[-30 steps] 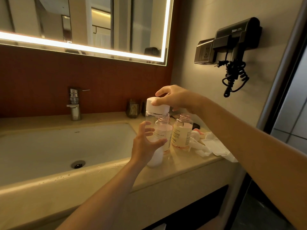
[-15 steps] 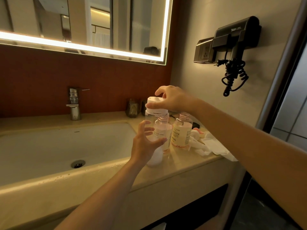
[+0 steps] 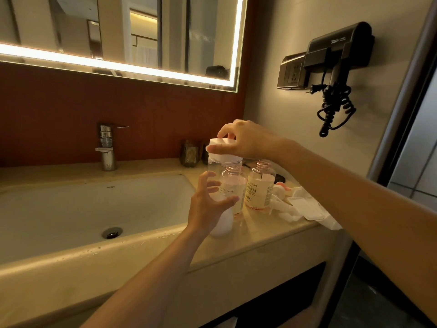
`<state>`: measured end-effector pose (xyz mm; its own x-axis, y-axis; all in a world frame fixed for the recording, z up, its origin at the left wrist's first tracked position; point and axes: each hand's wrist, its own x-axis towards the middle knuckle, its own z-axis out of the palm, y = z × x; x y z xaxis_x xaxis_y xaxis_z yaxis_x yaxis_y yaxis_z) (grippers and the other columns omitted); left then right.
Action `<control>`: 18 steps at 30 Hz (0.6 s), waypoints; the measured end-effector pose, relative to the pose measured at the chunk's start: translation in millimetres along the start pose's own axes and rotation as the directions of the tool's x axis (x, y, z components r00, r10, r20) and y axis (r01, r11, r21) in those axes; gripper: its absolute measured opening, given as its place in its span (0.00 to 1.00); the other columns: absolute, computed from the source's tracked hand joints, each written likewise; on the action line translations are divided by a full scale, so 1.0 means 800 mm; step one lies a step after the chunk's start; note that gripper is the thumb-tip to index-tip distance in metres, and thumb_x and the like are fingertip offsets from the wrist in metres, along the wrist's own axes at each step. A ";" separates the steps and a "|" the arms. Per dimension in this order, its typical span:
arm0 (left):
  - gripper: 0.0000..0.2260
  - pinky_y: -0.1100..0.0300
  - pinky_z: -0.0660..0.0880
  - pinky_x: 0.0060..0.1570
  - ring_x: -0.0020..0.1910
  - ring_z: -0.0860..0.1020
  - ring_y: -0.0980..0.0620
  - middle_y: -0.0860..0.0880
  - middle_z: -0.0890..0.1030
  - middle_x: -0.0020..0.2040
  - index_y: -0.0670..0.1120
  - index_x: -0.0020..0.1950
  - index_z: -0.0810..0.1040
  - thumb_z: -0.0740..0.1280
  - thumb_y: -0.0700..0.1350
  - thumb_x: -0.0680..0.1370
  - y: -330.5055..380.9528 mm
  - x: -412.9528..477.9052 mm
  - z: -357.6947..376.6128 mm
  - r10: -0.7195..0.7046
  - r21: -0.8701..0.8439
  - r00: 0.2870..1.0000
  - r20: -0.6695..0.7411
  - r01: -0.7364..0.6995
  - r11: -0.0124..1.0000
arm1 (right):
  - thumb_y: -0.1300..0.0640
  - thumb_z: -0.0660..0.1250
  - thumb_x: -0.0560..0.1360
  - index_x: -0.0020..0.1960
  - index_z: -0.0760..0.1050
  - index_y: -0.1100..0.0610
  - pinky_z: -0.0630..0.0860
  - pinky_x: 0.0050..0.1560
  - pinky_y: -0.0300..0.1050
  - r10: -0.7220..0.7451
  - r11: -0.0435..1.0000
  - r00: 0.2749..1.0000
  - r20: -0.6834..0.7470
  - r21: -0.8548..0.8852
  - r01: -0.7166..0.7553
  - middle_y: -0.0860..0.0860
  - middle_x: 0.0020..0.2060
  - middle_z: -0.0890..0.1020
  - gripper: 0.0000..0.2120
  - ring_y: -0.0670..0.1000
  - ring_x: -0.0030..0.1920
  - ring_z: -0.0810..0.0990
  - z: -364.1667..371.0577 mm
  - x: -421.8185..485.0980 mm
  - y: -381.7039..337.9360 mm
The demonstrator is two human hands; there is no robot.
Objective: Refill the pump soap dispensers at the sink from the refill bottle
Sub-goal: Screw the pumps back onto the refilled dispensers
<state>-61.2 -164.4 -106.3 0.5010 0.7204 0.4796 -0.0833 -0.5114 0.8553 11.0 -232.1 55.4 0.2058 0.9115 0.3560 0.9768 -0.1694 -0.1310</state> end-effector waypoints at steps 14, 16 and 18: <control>0.34 0.61 0.70 0.50 0.54 0.73 0.55 0.53 0.74 0.55 0.50 0.67 0.63 0.76 0.50 0.66 0.000 0.001 -0.001 0.005 0.019 1.000 -0.004 -0.005 1.000 | 0.37 0.66 0.68 0.65 0.70 0.58 0.73 0.53 0.45 0.114 0.989 0.993 0.038 -0.104 -0.109 0.53 0.59 0.76 0.33 0.52 0.57 0.74 -0.002 0.006 0.000; 0.34 0.60 0.70 0.49 0.54 0.73 0.55 0.53 0.74 0.55 0.50 0.66 0.63 0.76 0.50 0.66 0.000 0.001 -0.001 0.004 0.019 1.000 -0.002 -0.004 1.000 | 0.36 0.65 0.69 0.68 0.67 0.57 0.71 0.55 0.44 0.088 0.988 0.994 0.059 -0.129 -0.080 0.52 0.62 0.75 0.35 0.53 0.60 0.73 -0.004 0.009 -0.001; 0.34 0.60 0.69 0.50 0.54 0.73 0.55 0.54 0.74 0.54 0.51 0.66 0.63 0.76 0.50 0.66 -0.001 0.001 -0.001 0.000 0.008 1.000 -0.003 0.000 1.000 | 0.38 0.64 0.71 0.70 0.65 0.56 0.70 0.54 0.43 0.059 0.992 0.988 0.146 -0.121 -0.041 0.52 0.63 0.73 0.33 0.52 0.60 0.72 -0.012 0.009 -0.001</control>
<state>-61.6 -163.2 -106.6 0.4984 0.7216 0.4806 -0.0763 -0.5156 0.8534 12.4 -229.0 66.9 0.2524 0.9448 0.2092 0.9674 -0.2513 -0.0323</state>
